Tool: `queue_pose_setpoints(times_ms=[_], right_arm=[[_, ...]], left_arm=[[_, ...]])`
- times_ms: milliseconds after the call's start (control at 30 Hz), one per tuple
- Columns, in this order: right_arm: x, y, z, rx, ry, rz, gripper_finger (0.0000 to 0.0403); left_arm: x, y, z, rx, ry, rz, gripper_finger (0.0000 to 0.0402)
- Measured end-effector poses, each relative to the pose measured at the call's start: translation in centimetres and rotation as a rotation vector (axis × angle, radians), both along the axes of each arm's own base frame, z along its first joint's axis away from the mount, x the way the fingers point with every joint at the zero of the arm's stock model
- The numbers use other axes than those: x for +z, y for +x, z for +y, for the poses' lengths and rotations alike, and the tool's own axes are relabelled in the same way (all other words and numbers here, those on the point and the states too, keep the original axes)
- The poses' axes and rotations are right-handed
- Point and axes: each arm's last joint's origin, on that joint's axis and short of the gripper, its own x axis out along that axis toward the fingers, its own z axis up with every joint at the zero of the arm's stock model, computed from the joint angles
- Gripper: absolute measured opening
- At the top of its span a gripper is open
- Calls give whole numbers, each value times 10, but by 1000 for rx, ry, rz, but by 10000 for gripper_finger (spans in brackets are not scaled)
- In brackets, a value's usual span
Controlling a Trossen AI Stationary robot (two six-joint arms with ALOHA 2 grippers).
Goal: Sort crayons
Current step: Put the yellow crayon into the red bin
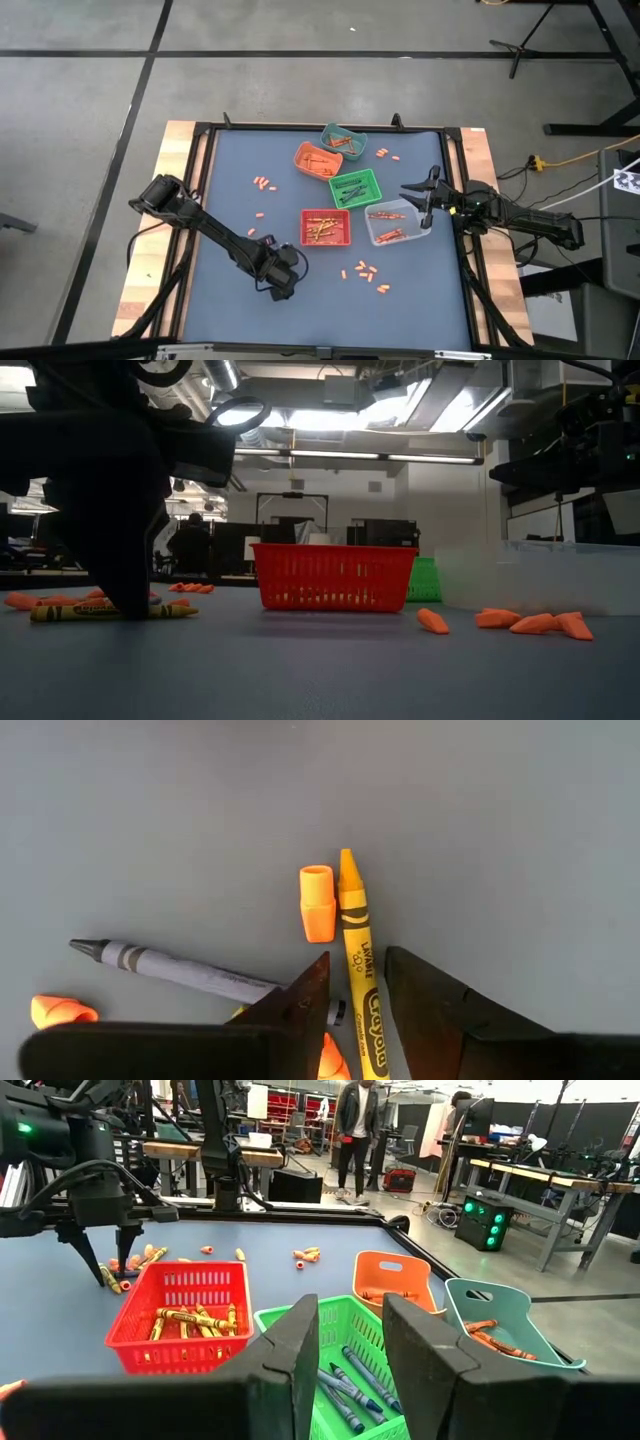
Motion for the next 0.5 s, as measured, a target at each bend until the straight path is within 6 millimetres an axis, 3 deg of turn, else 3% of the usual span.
queue_pose_setpoints(times_ms=[500], right_arm=[[0,0,0,0,0,0,113]], left_arm=[[2,1,-1,-3,-20,-11,18]])
